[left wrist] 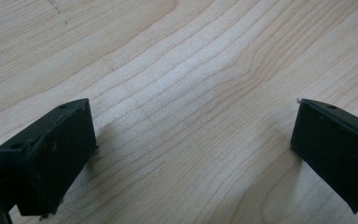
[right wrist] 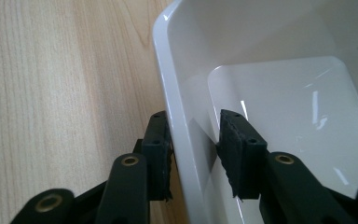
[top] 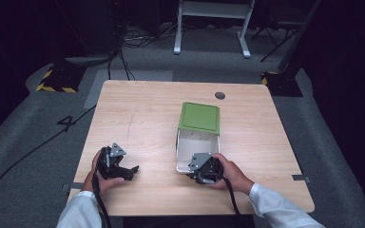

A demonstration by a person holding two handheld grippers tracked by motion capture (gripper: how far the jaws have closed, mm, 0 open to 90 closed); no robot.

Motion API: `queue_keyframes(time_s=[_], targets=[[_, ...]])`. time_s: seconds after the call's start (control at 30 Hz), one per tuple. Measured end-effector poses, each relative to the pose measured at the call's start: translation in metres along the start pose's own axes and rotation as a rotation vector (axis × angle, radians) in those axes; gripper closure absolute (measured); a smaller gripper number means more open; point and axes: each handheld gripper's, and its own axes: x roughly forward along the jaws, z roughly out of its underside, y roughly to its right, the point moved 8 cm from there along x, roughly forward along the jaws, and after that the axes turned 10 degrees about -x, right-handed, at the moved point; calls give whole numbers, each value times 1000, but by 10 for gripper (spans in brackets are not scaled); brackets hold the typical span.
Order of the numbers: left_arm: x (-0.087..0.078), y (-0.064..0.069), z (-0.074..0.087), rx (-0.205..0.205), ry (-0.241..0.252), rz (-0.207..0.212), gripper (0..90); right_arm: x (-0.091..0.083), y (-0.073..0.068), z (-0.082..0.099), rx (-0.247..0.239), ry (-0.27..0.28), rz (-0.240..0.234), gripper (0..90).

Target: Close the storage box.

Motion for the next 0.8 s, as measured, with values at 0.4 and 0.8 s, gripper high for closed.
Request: queue_keyframes(time_s=[0.4,0.8], targets=[[0,0,0,-1,0,1,1,-2,15,-10,7,-9,34,697],[0,0,0,0,0,0,1,10,46,-7,63,-23,34,676]])
